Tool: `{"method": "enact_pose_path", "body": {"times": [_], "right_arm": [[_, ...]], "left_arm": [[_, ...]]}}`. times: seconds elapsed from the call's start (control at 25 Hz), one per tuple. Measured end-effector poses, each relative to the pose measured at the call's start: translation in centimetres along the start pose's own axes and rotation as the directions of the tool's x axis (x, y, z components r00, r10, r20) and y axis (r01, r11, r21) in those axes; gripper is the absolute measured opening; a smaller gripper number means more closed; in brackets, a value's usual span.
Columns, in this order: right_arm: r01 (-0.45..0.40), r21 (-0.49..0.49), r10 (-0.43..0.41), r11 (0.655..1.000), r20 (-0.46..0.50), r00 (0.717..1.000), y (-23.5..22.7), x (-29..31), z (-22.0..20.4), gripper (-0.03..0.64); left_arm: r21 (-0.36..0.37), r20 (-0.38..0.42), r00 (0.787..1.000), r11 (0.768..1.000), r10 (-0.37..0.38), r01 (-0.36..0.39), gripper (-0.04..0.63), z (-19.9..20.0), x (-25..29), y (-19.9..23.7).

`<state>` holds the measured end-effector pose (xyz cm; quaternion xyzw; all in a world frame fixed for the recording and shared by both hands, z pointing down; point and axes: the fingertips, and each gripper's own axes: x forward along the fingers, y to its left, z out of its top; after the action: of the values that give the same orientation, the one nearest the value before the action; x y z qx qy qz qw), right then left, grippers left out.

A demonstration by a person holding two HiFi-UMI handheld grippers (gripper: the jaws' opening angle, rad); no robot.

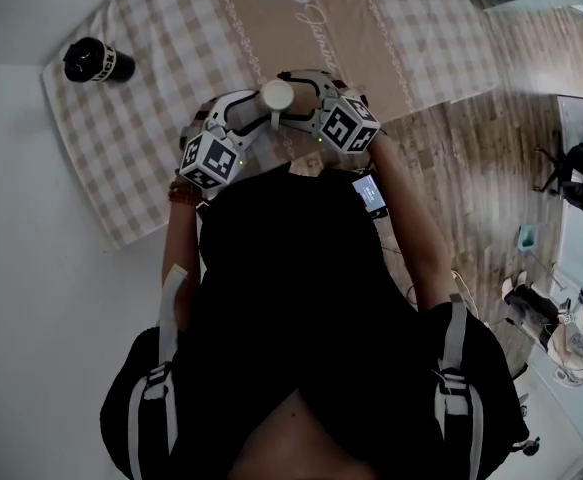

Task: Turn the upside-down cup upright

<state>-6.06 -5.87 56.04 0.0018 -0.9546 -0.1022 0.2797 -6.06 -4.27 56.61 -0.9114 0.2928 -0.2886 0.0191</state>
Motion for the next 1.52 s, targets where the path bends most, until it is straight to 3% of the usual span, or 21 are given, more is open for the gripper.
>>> {"method": "enact_pose_path", "body": {"times": [0.24, 0.36, 0.56, 0.68, 0.76, 0.88, 1.04, 1.16, 1.24, 1.52], "right_arm": [[0.003, 0.093, -0.007, 0.996, 0.040, 0.999, -0.2, -0.9, -0.3, 0.354], [0.017, 0.109, -0.023, 0.994, 0.052, 0.998, -0.6, -1.8, -0.4, 0.354], [0.055, 0.191, -0.078, 0.980, 0.117, 0.990, -1.8, -4.0, 0.6, 0.354], [0.096, 0.249, -0.143, 0.964, 0.180, 0.973, -3.1, -5.3, 1.8, 0.354], [0.156, 0.277, -0.219, 0.948, 0.215, 0.952, -4.5, -6.3, 2.6, 0.303], [0.239, 0.297, -0.314, 0.925, 0.239, 0.919, -6.3, -7.4, 3.7, 0.290], [0.293, 0.241, -0.352, 0.925, 0.261, 0.899, -7.1, -8.0, 5.5, 0.290], [0.333, 0.225, -0.389, 0.916, 0.294, 0.873, -7.7, -8.6, 7.0, 0.276], [0.370, 0.229, -0.428, 0.900, 0.310, 0.849, -8.2, -9.1, 7.7, 0.221], [0.426, 0.281, -0.504, 0.860, 0.339, 0.794, -9.8, -10.5, 8.7, 0.221]], "left_arm": [[-0.115, 0.096, 0.995, 0.993, 0.021, -0.010, 0.235, 1.3, -1.4, 1.3], [-0.189, 0.179, 0.983, 0.982, 0.044, -0.010, 0.235, 2.3, -2.5, 2.2], [-0.369, 0.348, 0.925, 0.929, 0.150, -0.011, 0.235, 4.9, -4.7, 4.7], [-0.426, 0.396, 0.891, 0.904, 0.222, -0.036, 0.214, 6.5, -5.4, 6.3], [-0.459, 0.436, 0.859, 0.887, 0.267, -0.043, 0.198, 7.9, -5.6, 7.5], [-0.473, 0.469, 0.823, 0.878, 0.320, -0.072, 0.198, 9.9, -5.6, 8.8], [-0.468, 0.509, 0.779, 0.877, 0.365, -0.105, 0.172, 13.5, -5.8, 10.2], [-0.405, 0.529, 0.770, 0.903, 0.357, -0.140, 0.172, 16.1, -5.8, 10.2], [-0.374, 0.537, 0.764, 0.913, 0.357, -0.164, 0.149, 17.2, -5.9, 10.2], [-0.367, 0.513, 0.737, 0.889, 0.440, -0.274, 0.141, 18.1, -6.0, 11.2]]}}
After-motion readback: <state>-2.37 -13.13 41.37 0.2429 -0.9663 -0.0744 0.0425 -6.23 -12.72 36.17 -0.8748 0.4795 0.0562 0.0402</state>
